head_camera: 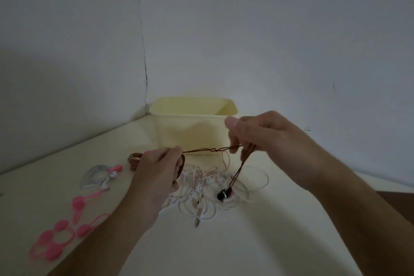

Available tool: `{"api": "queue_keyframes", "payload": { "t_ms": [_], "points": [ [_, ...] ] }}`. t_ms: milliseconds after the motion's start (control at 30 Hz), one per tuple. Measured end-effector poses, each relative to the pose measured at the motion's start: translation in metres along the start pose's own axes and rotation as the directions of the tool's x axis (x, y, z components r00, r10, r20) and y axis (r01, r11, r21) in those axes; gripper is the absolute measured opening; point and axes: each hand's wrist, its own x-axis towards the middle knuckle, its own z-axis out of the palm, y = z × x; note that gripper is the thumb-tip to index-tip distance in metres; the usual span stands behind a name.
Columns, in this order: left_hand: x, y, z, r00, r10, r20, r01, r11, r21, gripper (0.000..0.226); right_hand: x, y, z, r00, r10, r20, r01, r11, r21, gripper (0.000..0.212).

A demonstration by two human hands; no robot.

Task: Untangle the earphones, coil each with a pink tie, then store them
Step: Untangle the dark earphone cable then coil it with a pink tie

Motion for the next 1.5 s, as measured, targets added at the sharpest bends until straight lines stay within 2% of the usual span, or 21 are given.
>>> {"api": "queue_keyframes", "payload": {
  "t_ms": [133,233,333,400,467,533,633,700,767,833,867,900,933,1000,1067,1100,1167,1233,1333,1400,1500],
  "points": [
    [0.002,-0.001,-0.001,1.000,-0.004,-0.025,0.003,1.000,-0.019,0.053,0.001,-0.003,-0.018,0.990,0.027,-0.139,-0.022,0.999,0.039,0.047],
    [0.004,-0.002,-0.001,0.998,-0.004,-0.064,0.003,1.000,-0.013,0.046,0.000,-0.005,-0.027,0.980,0.068,-0.189,-0.020,0.969,0.245,0.033],
    [0.007,-0.005,-0.003,0.996,0.001,-0.090,0.001,1.000,0.021,0.041,0.001,-0.004,-0.030,0.977,0.110,-0.185,-0.001,0.862,0.507,0.035],
    [0.008,-0.008,-0.004,0.995,-0.005,-0.101,0.008,1.000,0.030,0.039,0.002,-0.004,-0.032,0.973,0.120,-0.196,0.019,0.808,0.589,0.036],
    [0.009,-0.009,-0.004,0.995,-0.014,-0.102,0.014,1.000,0.001,0.043,0.004,-0.003,-0.034,0.959,0.128,-0.255,0.050,0.806,0.590,0.037],
    [0.007,-0.007,-0.003,0.998,-0.010,-0.058,0.007,0.999,-0.051,0.051,0.007,0.005,-0.034,0.914,0.189,-0.359,0.018,0.865,0.501,0.037],
    [0.002,-0.002,0.000,0.998,0.031,0.052,-0.024,0.991,-0.131,0.055,0.011,0.026,-0.033,0.843,0.215,-0.493,-0.198,0.976,0.087,0.038],
    [0.001,-0.001,0.000,0.993,0.069,0.095,-0.051,0.982,-0.182,0.051,0.010,0.034,-0.031,0.869,0.231,-0.438,-0.351,0.911,-0.215,0.034],
    [-0.001,0.000,-0.001,0.986,0.098,0.137,-0.067,0.973,-0.220,0.048,0.011,0.041,-0.026,0.895,0.325,-0.305,-0.435,0.784,-0.443,0.029],
    [-0.003,0.002,0.000,0.973,0.121,0.194,-0.073,0.968,-0.239,0.046,0.013,0.046,-0.018,0.876,0.452,-0.167,-0.448,0.637,-0.627,0.024],
    [-0.005,0.003,0.002,0.966,0.129,0.224,-0.073,0.968,-0.240,0.046,0.014,0.048,-0.013,0.866,0.487,-0.117,-0.427,0.595,-0.681,0.024],
    [-0.006,0.003,0.003,0.959,0.136,0.250,-0.076,0.969,-0.236,0.044,0.016,0.049,-0.008,0.873,0.480,-0.088,-0.403,0.607,-0.684,0.026],
    [-0.007,0.003,0.004,0.951,0.143,0.273,-0.080,0.970,-0.229,0.042,0.017,0.050,-0.004,0.894,0.443,-0.070,-0.386,0.680,-0.623,0.027],
    [-0.009,0.003,0.006,0.940,0.157,0.302,-0.095,0.973,-0.211,0.036,0.015,0.040,0.008,0.938,0.346,-0.001,-0.332,0.899,-0.287,0.022],
    [-0.010,0.003,0.006,0.941,0.161,0.299,-0.108,0.977,-0.185,0.033,0.013,0.029,0.017,0.952,0.266,0.153,-0.279,0.958,0.066,0.020],
    [-0.009,0.003,0.006,0.943,0.161,0.290,-0.116,0.979,-0.169,0.033,0.011,0.027,0.020,0.945,0.245,0.218,-0.275,0.954,0.119,0.021],
    [-0.008,0.002,0.005,0.948,0.164,0.272,-0.130,0.982,-0.141,0.034,0.007,0.026,0.024,0.937,0.246,0.247,-0.265,0.963,0.047,0.016],
    [-0.008,0.002,0.005,0.951,0.166,0.260,-0.138,0.983,-0.125,0.034,0.007,0.028,0.026,0.953,0.241,0.186,-0.250,0.968,0.025,0.013],
    [-0.008,0.001,0.005,0.951,0.170,0.258,-0.148,0.984,-0.101,0.033,0.007,0.028,0.025,0.960,0.269,0.082,-0.280,0.942,0.183,0.014],
    [-0.008,0.000,0.005,0.951,0.167,0.260,-0.148,0.985,-0.093,0.033,0.008,0.030,0.024,0.958,0.274,0.085,-0.287,0.922,0.260,0.012],
    [-0.008,-0.002,0.006,0.945,0.175,0.277,-0.161,0.984,-0.073,0.033,0.007,0.031,0.028,0.958,0.265,0.111,-0.284,0.930,0.232,0.009]
  ]
}}
